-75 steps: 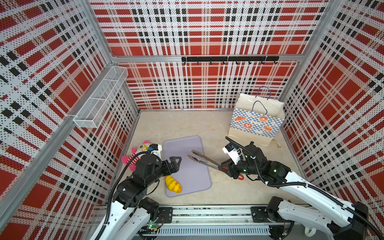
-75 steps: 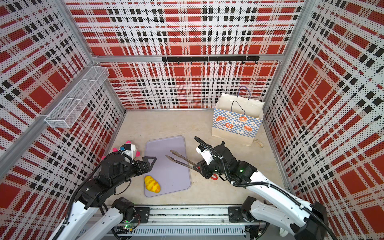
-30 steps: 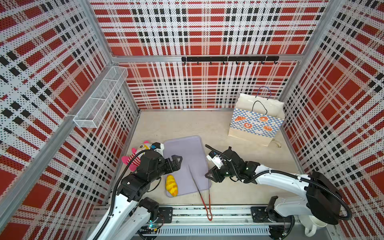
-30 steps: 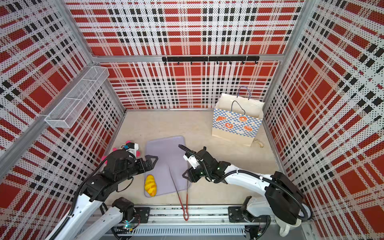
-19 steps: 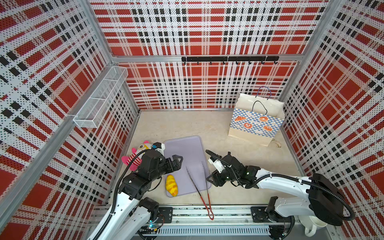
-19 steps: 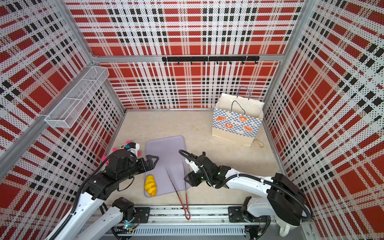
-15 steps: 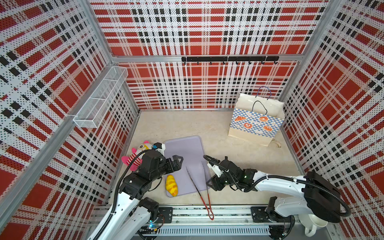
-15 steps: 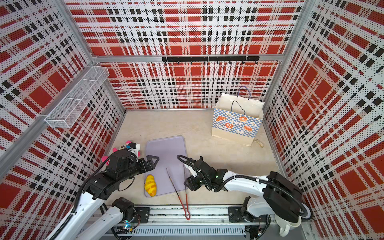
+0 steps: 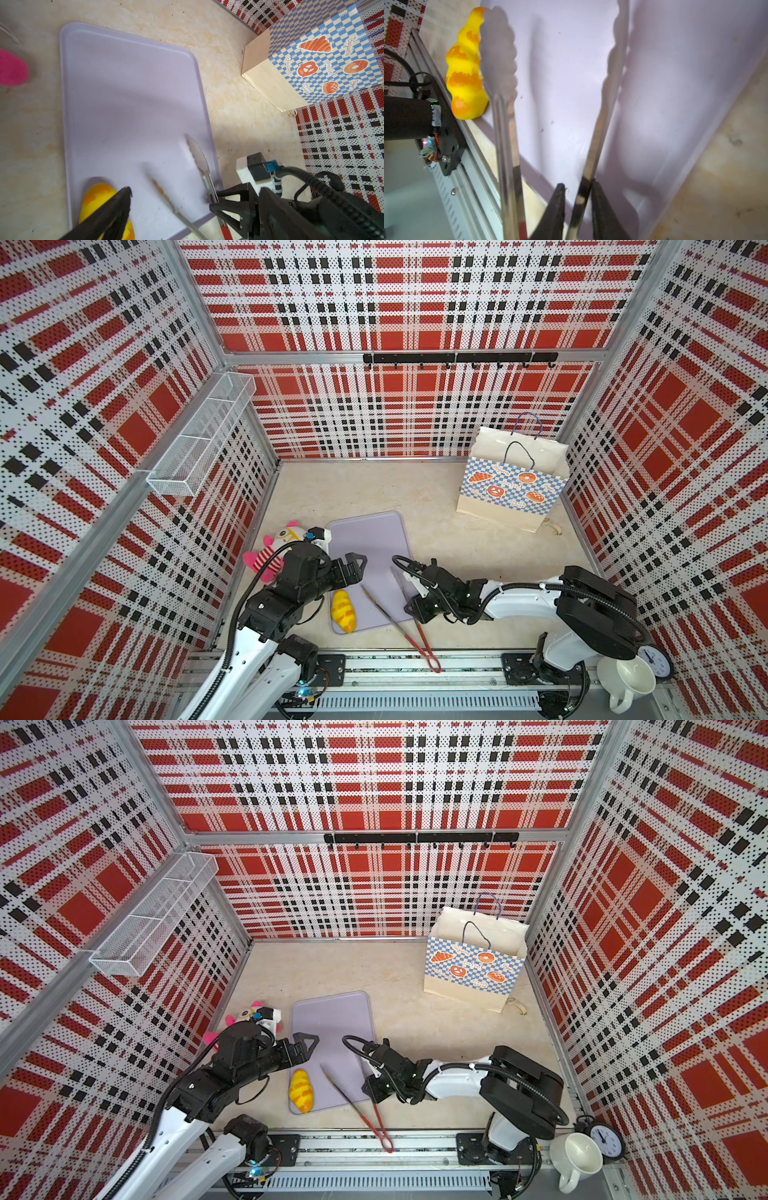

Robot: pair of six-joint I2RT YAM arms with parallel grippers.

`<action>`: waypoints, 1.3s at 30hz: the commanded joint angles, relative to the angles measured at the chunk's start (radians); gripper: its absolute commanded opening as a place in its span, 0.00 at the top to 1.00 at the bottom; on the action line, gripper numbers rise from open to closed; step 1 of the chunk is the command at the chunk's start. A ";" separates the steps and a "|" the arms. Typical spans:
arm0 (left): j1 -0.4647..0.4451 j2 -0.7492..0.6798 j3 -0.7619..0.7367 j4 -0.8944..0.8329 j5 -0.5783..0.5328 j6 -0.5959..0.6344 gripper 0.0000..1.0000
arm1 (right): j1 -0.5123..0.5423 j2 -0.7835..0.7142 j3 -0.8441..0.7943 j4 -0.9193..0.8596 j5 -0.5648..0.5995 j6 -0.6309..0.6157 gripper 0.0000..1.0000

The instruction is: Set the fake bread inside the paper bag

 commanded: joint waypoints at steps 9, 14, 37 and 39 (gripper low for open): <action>0.015 -0.009 -0.003 0.083 0.050 0.032 0.02 | -0.066 -0.077 0.112 -0.134 0.177 -0.102 1.00; 0.004 -0.047 -0.021 0.217 0.109 -0.019 0.02 | -0.170 -0.180 0.138 -0.152 0.225 -0.158 1.00; -0.590 0.263 -0.054 0.808 -0.415 -0.115 0.18 | -0.272 -0.367 0.158 -0.018 0.130 -0.101 1.00; -0.589 0.305 -0.035 0.799 -0.436 -0.114 0.20 | -0.271 -0.382 0.149 -0.007 0.126 -0.065 1.00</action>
